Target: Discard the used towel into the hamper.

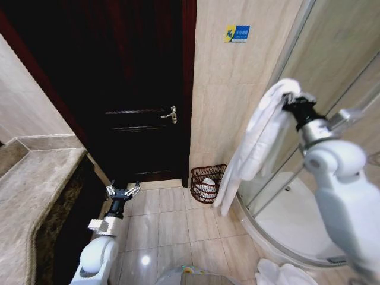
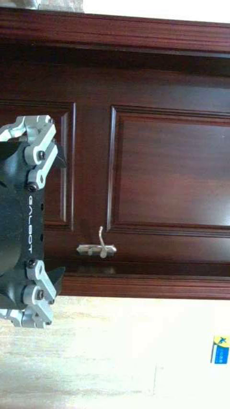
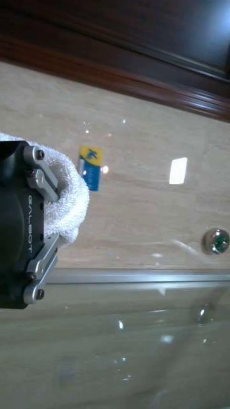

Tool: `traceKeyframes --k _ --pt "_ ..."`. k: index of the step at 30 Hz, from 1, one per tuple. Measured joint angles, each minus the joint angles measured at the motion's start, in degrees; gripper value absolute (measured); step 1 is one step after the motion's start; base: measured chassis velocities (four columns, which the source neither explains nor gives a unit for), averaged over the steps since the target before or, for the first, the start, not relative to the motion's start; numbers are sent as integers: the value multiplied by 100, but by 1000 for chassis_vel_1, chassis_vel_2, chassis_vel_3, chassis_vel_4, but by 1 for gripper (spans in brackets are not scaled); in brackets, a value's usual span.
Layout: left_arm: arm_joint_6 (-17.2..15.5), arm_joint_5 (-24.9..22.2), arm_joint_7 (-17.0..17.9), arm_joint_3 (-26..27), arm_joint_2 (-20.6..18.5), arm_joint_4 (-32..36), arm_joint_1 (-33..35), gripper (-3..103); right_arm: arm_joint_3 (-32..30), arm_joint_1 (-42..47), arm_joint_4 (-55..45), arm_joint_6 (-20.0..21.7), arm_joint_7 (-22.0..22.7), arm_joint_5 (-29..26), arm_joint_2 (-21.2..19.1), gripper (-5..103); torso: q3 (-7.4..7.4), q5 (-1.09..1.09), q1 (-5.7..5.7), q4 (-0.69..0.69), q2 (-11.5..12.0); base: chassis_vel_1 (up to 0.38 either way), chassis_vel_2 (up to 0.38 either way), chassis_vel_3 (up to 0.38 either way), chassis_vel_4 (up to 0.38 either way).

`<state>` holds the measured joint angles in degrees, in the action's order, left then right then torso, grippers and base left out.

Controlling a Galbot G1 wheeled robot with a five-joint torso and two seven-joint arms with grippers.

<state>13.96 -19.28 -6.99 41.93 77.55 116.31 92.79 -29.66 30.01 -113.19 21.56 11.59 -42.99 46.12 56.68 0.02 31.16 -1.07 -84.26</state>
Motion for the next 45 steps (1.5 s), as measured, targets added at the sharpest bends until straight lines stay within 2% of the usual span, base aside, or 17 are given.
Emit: traceKeyframes --k 5,9,10,14,15,18,19,22,27,38,45 --pt "13 -1 3 31 3 -10 20 100 659 -1174 521 68 35 -209 -156 4 0 -2 0 0 0 0 0 0 0" --pt "23 -10 4 47 36 4 30 100 1335 -2108 1095 82 56 -253 -81 4 -1 -3 -1 0 -1 0 0 0 0" --pt "23 -10 4 47 36 4 30 100 1335 -2108 1095 82 56 -253 -81 4 -1 -3 -1 0 -1 0 0 0 0" --pt "51 -34 13 82 62 31 67 100 2081 -3309 1986 111 133 -255 497 4 0 -3 0 1 0 0 0 0 0" --pt "51 -34 13 82 62 31 67 100 2081 -3309 1986 111 133 -255 497 4 0 -3 0 1 0 0 0 0 0" --pt "55 -128 27 142 31 42 90 100 2367 -4013 2692 58 104 -80 964 4 0 -2 1 2 0 0 0 0 0" --pt "55 -128 27 142 31 42 90 100 2367 -4013 2692 58 104 -80 964 4 0 -2 1 2 0 0 0 0 0" --pt "85 -223 49 192 -18 42 109 100 2508 -4568 3354 -4 17 118 1318 4 0 -6 1 3 -1 0 0 0 0" --pt "135 -319 59 234 -87 29 171 100 2578 -4848 3734 -32 -87 314 1482 4 -1 -2 0 0 -1 0 0 0 0" --pt "138 -324 120 199 -96 71 127 100 2400 -4368 4056 -224 -222 910 1770 4 0 -1 0 2 -1 0 0 0 0" --pt "192 -349 174 201 -89 79 171 100 2258 -4381 4391 -358 -336 1240 1798 4 0 -1 0 1 -1 0 0 0 0"
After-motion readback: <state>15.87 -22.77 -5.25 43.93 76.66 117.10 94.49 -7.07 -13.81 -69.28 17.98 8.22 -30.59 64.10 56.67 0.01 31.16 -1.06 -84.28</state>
